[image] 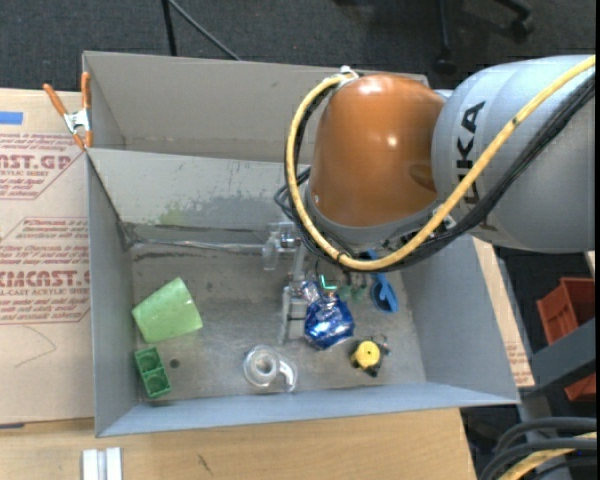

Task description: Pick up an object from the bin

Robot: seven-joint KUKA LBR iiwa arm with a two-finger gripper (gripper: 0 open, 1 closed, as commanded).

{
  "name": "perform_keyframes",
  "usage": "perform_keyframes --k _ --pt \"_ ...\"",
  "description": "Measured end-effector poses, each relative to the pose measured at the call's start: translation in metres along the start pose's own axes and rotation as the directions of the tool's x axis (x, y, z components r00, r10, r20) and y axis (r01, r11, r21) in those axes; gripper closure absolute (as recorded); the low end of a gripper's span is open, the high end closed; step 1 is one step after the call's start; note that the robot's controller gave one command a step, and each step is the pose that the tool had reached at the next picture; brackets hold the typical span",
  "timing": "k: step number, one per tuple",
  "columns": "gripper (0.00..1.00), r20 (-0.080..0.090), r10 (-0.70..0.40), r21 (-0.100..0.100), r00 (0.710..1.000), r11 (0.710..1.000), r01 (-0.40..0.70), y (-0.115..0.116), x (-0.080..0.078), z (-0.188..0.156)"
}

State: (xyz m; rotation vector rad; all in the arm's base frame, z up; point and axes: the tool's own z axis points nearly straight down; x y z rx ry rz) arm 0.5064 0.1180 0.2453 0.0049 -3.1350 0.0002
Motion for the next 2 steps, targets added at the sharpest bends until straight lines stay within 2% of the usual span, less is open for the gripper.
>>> perform_keyframes --k 1,2 --pt "0.0 0.003 -0.302 0.001 0.953 0.953 0.302 -0.036 -0.04 0.129" --pt "0.0 0.003 -0.681 0.001 0.732 0.732 0.681 0.022 -0.009 0.176"
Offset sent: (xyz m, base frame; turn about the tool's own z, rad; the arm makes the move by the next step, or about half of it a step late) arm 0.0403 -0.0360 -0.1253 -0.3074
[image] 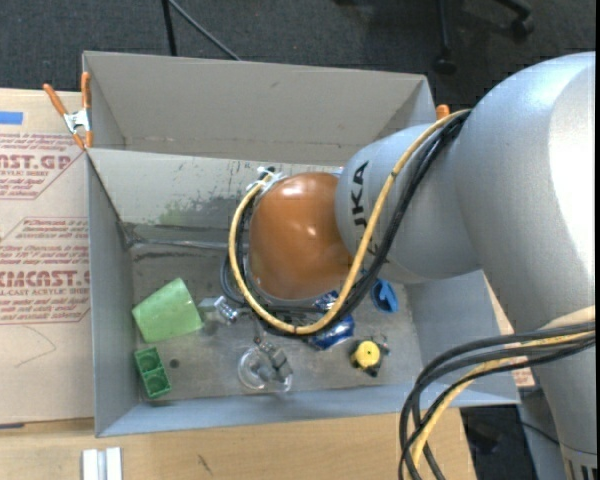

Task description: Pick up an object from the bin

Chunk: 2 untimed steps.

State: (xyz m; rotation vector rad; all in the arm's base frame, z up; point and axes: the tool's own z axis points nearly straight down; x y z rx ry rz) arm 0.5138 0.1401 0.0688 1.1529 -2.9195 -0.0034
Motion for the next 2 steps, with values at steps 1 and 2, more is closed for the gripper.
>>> perform_keyframes --k 1,2 --pt "0.0 0.012 -0.099 0.006 0.995 0.995 0.099 0.023 -0.042 -0.082" --pt "0.0 0.012 -0.381 0.011 0.925 0.925 0.38 0.095 -0.047 -0.003"
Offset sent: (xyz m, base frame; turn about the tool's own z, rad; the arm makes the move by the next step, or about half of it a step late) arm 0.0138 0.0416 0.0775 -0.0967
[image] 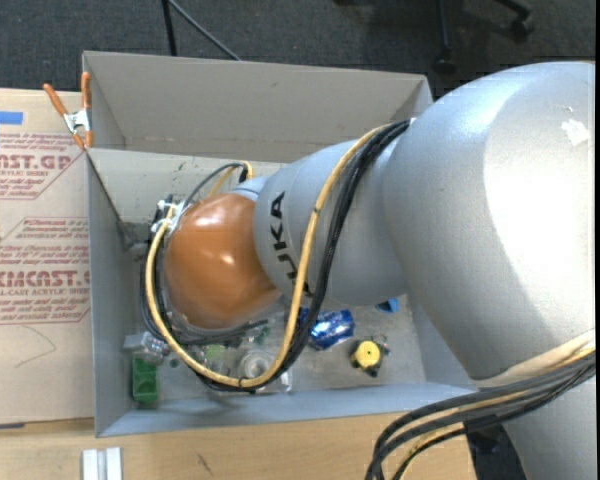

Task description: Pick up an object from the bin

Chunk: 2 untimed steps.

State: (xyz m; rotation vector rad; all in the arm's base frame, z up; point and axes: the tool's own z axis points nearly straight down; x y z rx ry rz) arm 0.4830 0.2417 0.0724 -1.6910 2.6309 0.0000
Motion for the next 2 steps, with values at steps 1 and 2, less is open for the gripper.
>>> perform_keyframes --k 1,2 --pt "1.0 0.0 0.005 0.001 1.0 1.0 -0.005 -0.002 0.001 -0.001" --pt "1.0 -0.007 0.018 -0.006 1.0 1.0 -0.018 -0.003 -0.007 -0.029"
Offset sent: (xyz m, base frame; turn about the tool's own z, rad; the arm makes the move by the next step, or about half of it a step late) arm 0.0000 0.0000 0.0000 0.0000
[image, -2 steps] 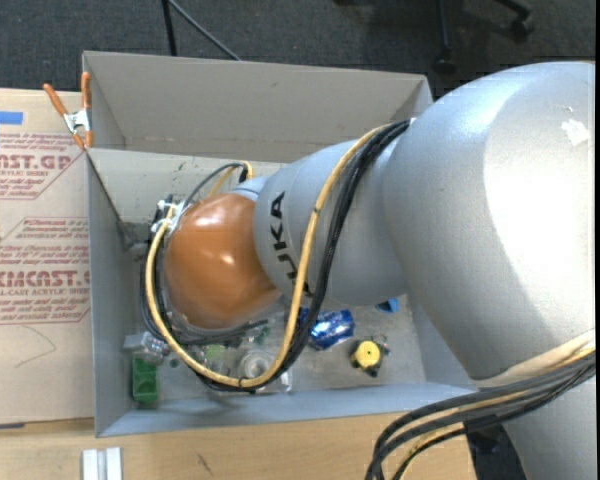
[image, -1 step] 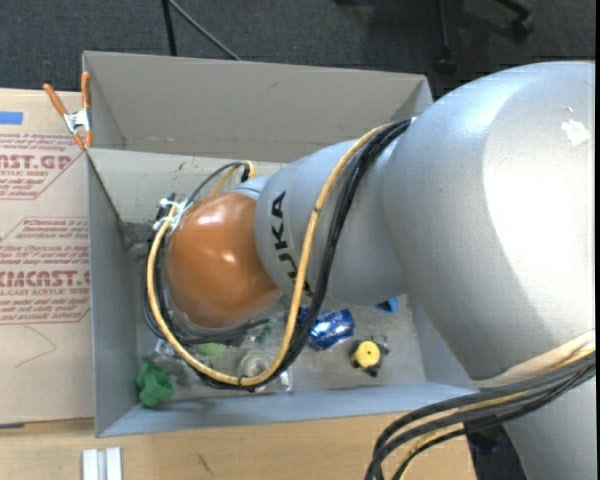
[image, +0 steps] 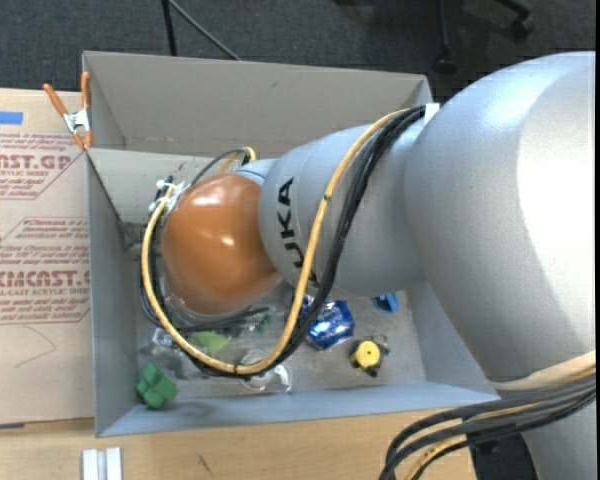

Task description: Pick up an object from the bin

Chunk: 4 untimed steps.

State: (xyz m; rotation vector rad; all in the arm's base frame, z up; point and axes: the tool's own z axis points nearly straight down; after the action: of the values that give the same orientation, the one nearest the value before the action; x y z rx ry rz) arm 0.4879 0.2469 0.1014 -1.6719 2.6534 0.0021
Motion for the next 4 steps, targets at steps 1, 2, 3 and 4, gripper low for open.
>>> perform_keyframes --k 1,2,3,4 --pt "1.0 -0.001 0.137 -0.001 0.991 0.991 -0.137 -0.001 -0.002 -0.013" --pt "1.0 -0.002 0.312 -0.001 0.95 0.95 -0.312 -0.023 -0.012 -0.023" --pt "1.0 -0.006 0.365 -0.001 0.931 0.931 -0.365 -0.007 0.018 -0.03" --pt "1.0 -0.004 0.456 -0.001 0.89 0.89 -0.456 -0.003 0.021 -0.021"
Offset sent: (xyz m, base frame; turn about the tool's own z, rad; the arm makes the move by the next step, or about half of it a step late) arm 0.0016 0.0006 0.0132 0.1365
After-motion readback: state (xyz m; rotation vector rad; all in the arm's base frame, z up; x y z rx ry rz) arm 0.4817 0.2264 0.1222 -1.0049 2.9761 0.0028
